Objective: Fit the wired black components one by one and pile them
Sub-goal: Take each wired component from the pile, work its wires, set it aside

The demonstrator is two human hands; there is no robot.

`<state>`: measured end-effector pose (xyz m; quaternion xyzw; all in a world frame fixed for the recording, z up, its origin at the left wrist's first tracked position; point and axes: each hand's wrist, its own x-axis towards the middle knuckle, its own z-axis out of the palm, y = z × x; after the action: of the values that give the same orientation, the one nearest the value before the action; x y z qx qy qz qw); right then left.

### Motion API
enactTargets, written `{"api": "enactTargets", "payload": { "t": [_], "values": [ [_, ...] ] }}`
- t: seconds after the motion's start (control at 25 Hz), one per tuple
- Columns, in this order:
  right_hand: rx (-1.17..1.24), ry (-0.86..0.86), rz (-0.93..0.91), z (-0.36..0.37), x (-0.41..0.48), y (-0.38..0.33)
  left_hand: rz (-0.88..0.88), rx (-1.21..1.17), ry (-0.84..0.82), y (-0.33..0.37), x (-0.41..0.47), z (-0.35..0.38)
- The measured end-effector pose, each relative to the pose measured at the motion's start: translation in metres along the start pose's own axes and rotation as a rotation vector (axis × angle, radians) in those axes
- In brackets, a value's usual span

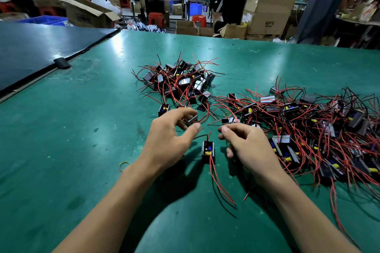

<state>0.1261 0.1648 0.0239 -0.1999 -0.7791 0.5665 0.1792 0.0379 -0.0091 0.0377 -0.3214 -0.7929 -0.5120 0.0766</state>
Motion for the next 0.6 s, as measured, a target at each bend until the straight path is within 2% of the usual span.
{"api": "enactTargets", "payload": {
  "t": [0.12, 0.4, 0.48, 0.6],
  "values": [
    [-0.084, -0.044, -0.003, 0.010, 0.001, 0.005, -0.139, 0.007, -0.164, -0.003, 0.003, 0.000],
    [-0.049, -0.117, -0.090, 0.014, -0.001, 0.003, -0.258, -0.311, -0.468, -0.004, 0.002, -0.008],
    [-0.046, -0.164, -0.092, 0.014, -0.003, 0.003, -0.252, -0.314, -0.441, -0.005, 0.002, -0.008],
    [-0.053, -0.178, -0.085, 0.011, -0.004, 0.004, -0.250, -0.254, -0.285, -0.007, 0.002, -0.006]
  ]
}}
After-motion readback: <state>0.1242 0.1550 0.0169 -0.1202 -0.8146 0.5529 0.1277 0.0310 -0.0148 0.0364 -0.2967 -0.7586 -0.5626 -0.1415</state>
